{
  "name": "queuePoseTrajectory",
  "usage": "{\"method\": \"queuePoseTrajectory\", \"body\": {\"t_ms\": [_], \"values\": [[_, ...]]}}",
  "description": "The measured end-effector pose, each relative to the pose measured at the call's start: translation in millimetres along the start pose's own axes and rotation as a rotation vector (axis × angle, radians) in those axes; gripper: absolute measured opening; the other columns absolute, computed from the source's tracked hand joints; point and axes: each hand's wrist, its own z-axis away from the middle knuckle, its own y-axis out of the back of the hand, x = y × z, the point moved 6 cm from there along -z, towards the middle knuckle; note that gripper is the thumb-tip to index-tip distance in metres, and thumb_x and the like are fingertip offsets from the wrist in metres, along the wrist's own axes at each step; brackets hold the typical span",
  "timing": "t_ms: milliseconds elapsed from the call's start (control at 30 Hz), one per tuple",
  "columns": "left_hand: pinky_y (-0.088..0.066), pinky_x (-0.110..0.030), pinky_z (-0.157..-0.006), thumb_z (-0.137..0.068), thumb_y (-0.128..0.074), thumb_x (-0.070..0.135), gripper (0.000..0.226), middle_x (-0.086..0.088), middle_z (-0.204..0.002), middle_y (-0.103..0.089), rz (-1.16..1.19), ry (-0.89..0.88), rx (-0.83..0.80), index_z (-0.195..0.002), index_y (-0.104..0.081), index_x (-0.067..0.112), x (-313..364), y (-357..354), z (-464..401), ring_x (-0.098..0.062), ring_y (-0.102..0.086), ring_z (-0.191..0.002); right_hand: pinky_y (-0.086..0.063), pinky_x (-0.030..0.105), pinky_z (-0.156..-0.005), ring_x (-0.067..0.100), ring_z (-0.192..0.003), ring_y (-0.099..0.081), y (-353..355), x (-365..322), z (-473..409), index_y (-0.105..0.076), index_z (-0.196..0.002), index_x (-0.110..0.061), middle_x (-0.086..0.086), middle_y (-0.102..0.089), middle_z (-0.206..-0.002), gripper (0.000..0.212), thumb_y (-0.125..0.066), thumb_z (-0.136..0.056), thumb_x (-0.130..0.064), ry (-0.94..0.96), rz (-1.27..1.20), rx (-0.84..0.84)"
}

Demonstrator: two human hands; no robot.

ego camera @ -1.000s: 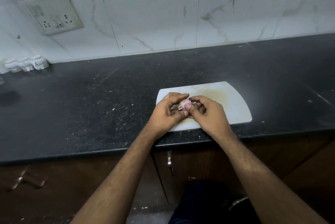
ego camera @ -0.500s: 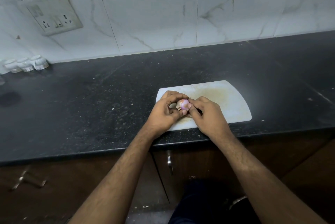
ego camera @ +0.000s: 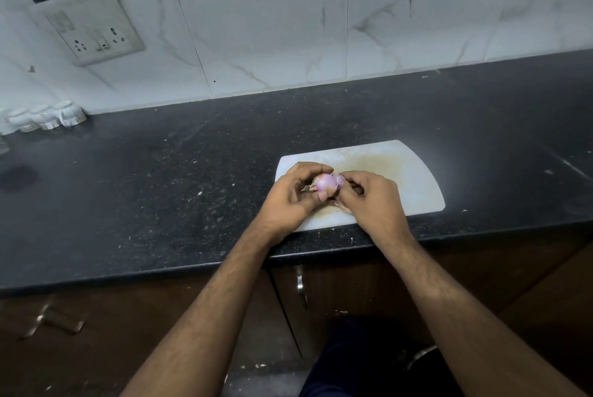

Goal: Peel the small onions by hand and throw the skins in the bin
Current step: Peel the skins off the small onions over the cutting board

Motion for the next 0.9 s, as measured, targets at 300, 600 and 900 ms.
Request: {"method": "queuePoseTrajectory", "body": {"t_ms": [300, 600, 900], "values": [[-0.061, -0.029, -0.088, -0.098, -0.064, -0.002, 0.037, -0.021, -0.136, -0.064, 0.238, 0.060, 0.031, -0.134, -0.060, -0.002, 2, 8, 1, -0.025, -0.072, -0.104, -0.045, 0.005, -0.058, -0.007, -0.069, -0.062, 8, 2, -1, -0.078, -0.100, -0.017, -0.017, -0.067, -0.073, 0.017, -0.063, -0.098, -0.023, -0.041, 0.040, 0.110], [-0.056, -0.044, -0.102, -0.090, -0.075, -0.002, 0.040, -0.008, -0.121, -0.069, 0.190, 0.064, 0.069, -0.127, -0.060, -0.001, -1, 5, 0, -0.021, -0.068, -0.109, -0.041, 0.000, -0.075, -0.003, -0.091, -0.059, -3, 0, -4, -0.065, -0.134, -0.019, -0.009, -0.061, -0.117, 0.036, -0.057, -0.102, -0.034, 0.033, 0.066, -0.007], [-0.058, -0.044, -0.099, -0.084, -0.080, -0.006, 0.040, -0.021, -0.121, -0.069, 0.143, 0.081, 0.021, -0.117, -0.061, 0.004, 1, -2, 2, -0.033, -0.071, -0.114, -0.055, 0.037, -0.075, 0.001, -0.077, -0.058, -10, -12, 4, -0.061, -0.126, -0.027, -0.015, -0.063, -0.082, 0.033, -0.054, -0.100, -0.045, 0.077, 0.163, -0.141]]}}
